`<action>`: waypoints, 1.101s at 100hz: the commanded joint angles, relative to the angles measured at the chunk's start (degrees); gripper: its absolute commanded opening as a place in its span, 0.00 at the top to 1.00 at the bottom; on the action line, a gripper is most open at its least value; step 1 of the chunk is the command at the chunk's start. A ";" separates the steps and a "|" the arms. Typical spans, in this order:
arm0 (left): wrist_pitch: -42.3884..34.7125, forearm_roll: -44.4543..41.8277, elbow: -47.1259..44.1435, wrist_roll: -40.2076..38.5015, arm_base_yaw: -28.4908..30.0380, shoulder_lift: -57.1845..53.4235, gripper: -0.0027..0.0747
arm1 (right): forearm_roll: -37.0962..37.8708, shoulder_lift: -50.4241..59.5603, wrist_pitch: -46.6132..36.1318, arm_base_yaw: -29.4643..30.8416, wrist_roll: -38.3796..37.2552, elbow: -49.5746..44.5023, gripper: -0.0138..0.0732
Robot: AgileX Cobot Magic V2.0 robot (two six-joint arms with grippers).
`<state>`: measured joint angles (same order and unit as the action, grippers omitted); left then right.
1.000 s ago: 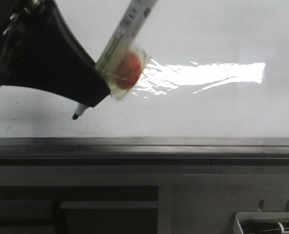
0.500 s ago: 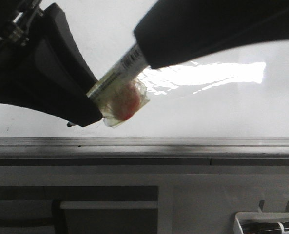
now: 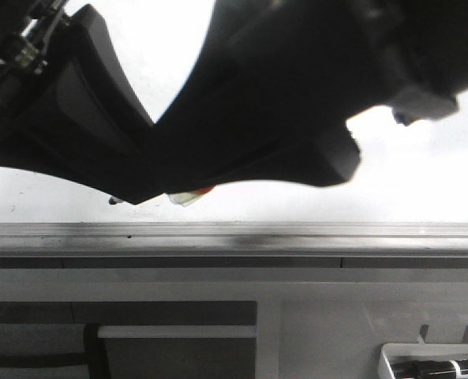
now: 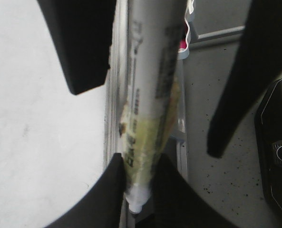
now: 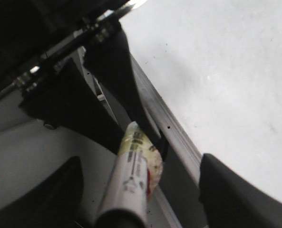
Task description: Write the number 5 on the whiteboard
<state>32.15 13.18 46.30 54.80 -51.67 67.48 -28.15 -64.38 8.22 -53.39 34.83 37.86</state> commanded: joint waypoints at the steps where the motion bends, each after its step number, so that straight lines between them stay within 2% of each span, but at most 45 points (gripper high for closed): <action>1: -3.18 0.77 1.90 -0.12 -0.30 -1.30 0.99 | -1.43 0.46 -4.68 -0.06 0.54 2.02 0.41; 47: -3.53 1.34 1.90 -0.12 -0.30 -1.30 0.99 | -4.61 0.46 -4.96 -0.06 0.44 2.02 0.92; 63: -3.64 1.34 1.90 -0.24 -0.30 -1.30 0.98 | -4.91 0.46 -4.96 -0.06 0.44 2.02 0.92; 68: -3.64 1.66 1.90 -0.37 -0.30 -1.30 0.93 | -4.91 0.46 -4.96 -0.06 0.44 2.02 0.92; 75: -4.06 2.49 1.90 -0.90 -0.30 -1.40 0.77 | -4.91 0.46 -4.85 -0.06 0.44 2.02 0.92; 80: -4.53 2.49 1.90 -2.88 -0.30 -1.72 0.60 | -4.91 0.46 -4.77 -0.06 0.44 2.02 0.92; 90: -5.56 2.49 1.90 -9.38 -0.30 -3.95 0.32 | -4.91 0.46 -3.93 -0.06 0.44 2.02 0.92; 97: -5.68 2.38 1.90 -13.48 -0.04 -6.30 0.24 | -4.91 0.67 -3.01 0.41 0.44 2.02 0.92; 110: -5.76 2.27 1.48 -19.94 1.65 -13.09 0.27 | -4.91 1.77 -1.98 3.29 0.44 2.02 0.91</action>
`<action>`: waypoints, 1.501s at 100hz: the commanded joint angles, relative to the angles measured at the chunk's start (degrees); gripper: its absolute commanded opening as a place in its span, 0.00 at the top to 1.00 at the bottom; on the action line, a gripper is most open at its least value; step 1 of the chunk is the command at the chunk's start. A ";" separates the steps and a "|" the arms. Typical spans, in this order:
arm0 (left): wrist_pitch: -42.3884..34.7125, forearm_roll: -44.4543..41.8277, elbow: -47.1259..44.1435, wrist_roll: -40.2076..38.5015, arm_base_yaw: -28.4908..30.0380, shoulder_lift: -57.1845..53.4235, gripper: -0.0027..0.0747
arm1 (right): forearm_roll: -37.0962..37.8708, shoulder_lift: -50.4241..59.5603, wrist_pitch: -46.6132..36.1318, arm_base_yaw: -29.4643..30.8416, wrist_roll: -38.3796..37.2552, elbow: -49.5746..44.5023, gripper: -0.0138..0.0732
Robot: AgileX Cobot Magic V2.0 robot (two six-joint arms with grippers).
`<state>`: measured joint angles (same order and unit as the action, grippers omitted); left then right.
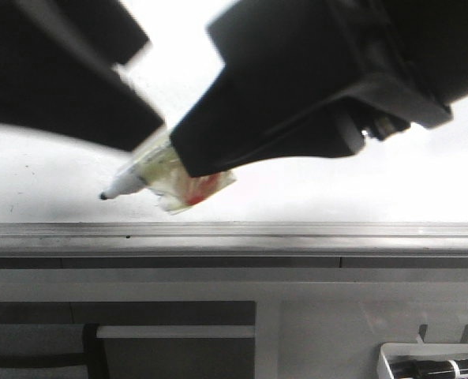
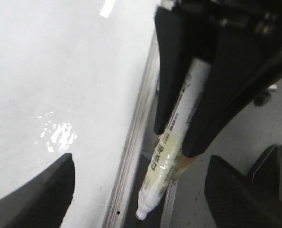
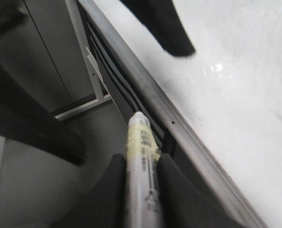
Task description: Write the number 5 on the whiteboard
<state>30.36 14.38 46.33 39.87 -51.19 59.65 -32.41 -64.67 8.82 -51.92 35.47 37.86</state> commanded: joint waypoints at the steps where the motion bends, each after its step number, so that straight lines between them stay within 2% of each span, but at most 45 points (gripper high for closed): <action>1: -3.97 1.06 1.45 -5.25 1.32 -5.64 0.28 | -0.65 2.20 -2.39 2.01 -0.20 2.02 0.91; 14: -4.92 1.06 -0.64 -11.01 5.42 -13.81 0.38 | -0.53 3.70 4.13 6.99 -0.20 4.15 0.90; 27: -5.99 1.06 -3.84 -17.13 11.40 -21.27 0.56 | 1.29 3.57 15.13 12.94 -0.62 9.34 0.88; 40: -6.15 1.31 -7.53 -18.76 16.54 -27.61 0.77 | 2.76 3.57 17.19 15.74 -2.39 13.61 0.88; 53: -7.28 3.59 -11.33 -18.76 20.19 -30.76 0.99 | 11.03 2.92 17.57 15.74 -9.75 16.53 0.88; 64: -7.42 6.87 -13.77 -18.76 21.96 -31.51 0.99 | 22.18 1.93 18.18 15.85 -18.20 17.06 0.88; 72: -7.42 8.56 -15.13 -18.76 22.33 -31.51 0.99 | 26.38 1.41 19.37 15.85 -22.15 17.45 0.88; 100: -10.49 9.30 -16.26 -18.76 22.30 -31.51 0.99 | 26.95 0.78 11.78 15.85 -22.15 17.47 0.88; 122: -10.94 9.53 -16.26 -18.76 22.30 -31.51 0.99 | 27.11 -2.26 12.22 18.13 -22.28 18.08 0.89; 150: -10.82 9.53 -16.26 -18.76 22.30 -31.51 0.99 | 27.11 -4.92 15.01 18.16 -22.96 18.08 0.89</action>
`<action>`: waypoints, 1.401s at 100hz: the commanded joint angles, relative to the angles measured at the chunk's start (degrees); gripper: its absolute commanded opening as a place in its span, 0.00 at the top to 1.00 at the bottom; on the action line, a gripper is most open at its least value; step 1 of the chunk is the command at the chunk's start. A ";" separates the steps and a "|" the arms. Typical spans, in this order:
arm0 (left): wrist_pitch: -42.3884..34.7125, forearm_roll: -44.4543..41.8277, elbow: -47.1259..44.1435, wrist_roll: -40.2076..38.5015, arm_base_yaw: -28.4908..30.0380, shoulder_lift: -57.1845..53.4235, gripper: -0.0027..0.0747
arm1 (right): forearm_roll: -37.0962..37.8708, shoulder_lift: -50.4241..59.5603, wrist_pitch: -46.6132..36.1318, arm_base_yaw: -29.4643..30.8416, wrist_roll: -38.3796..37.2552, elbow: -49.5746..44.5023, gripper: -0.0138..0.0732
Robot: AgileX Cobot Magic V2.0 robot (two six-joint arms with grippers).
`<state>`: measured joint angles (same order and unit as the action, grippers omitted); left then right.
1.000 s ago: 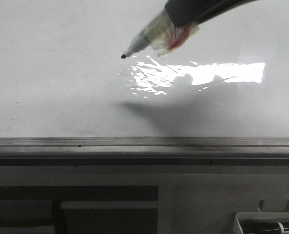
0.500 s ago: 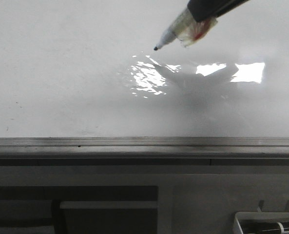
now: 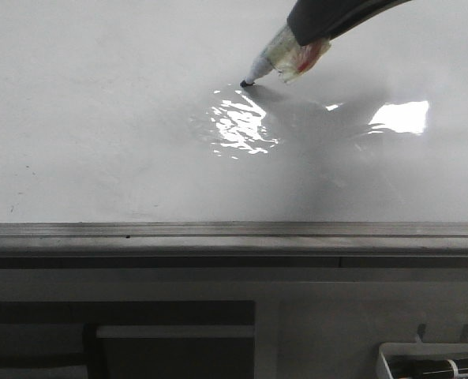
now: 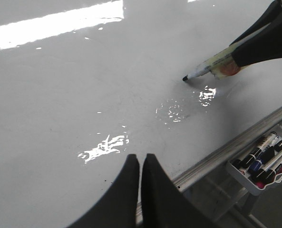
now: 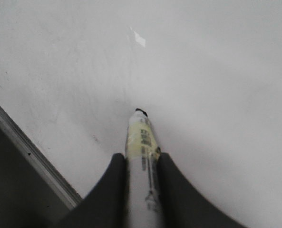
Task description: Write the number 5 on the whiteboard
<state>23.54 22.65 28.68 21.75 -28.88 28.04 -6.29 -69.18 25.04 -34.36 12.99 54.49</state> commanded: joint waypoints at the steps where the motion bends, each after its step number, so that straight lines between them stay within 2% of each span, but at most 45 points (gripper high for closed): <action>1: -4.00 1.26 1.40 -0.64 0.00 0.09 0.99 | 0.99 -0.41 -0.86 0.61 -0.79 1.44 0.89; 19: -4.23 1.26 1.40 -0.64 0.00 0.09 0.99 | 0.89 -0.41 4.09 -0.38 -1.74 1.31 0.89; 41: -5.15 1.26 1.08 -0.64 0.00 0.09 0.99 | 1.30 -0.41 4.55 -2.01 -2.19 1.22 0.89; 47: -5.15 1.26 1.08 -0.64 0.00 0.09 0.99 | 3.14 -0.41 5.15 -1.51 -3.23 1.22 0.88; 65: -5.15 1.26 1.08 -0.64 0.00 0.09 0.99 | 14.34 -0.29 11.31 -0.67 -13.86 1.22 0.89; 81: -6.17 1.26 1.08 -0.64 0.00 0.09 0.99 | 14.13 -0.29 15.51 -1.46 -15.26 1.22 0.89; 107: -6.56 1.86 1.08 -0.64 0.00 0.09 0.99 | 10.94 -2.47 8.57 -8.04 -15.26 0.47 0.89; 126: -6.56 1.86 1.08 -0.64 0.00 0.09 0.99 | 10.48 -5.68 8.49 -8.33 -15.26 2.89 0.89; 140: -6.56 1.86 1.08 -0.64 0.00 0.09 0.99 | 10.58 -1.43 7.48 -8.33 -14.66 6.06 0.89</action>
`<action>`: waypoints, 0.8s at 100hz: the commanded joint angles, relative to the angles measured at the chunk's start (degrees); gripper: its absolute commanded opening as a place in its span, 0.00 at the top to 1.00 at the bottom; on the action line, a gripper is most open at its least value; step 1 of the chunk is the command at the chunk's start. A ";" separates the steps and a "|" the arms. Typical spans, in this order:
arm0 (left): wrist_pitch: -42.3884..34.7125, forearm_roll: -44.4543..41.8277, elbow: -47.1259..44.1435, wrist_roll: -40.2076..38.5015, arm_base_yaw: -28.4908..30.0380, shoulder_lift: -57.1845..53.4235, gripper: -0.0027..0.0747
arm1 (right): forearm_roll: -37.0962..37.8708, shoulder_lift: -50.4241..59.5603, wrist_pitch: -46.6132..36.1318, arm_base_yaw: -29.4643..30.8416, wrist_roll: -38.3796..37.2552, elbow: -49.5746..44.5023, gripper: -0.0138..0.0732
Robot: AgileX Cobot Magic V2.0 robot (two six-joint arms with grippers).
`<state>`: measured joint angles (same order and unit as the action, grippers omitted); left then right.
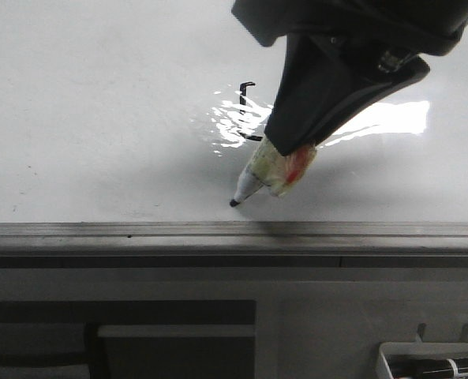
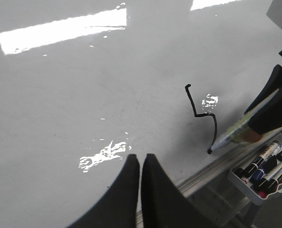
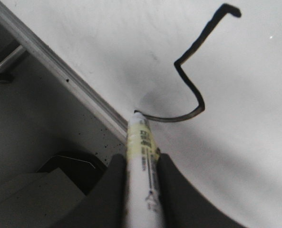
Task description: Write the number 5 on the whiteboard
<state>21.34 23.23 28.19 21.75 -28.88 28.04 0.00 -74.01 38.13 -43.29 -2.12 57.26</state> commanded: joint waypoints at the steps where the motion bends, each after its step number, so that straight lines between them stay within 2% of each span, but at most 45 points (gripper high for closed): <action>1: -4.36 1.28 1.56 -0.64 0.00 0.09 0.99 | 4.29 4.02 -5.93 0.59 0.46 3.53 0.89; 23: -4.46 1.28 1.56 -0.64 0.00 0.09 0.99 | 8.36 8.17 -8.39 2.12 0.46 4.30 0.89; 40: -4.58 1.28 1.56 -0.64 0.00 0.09 0.99 | 8.36 6.08 -10.59 4.51 0.46 4.30 0.89; 80: -4.37 1.28 1.56 -0.64 0.00 0.09 0.99 | 7.15 3.94 -9.80 4.51 0.46 4.30 0.89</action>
<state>20.96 23.23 28.19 21.73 -28.88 28.04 6.65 -70.65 31.20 -39.16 -2.12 59.76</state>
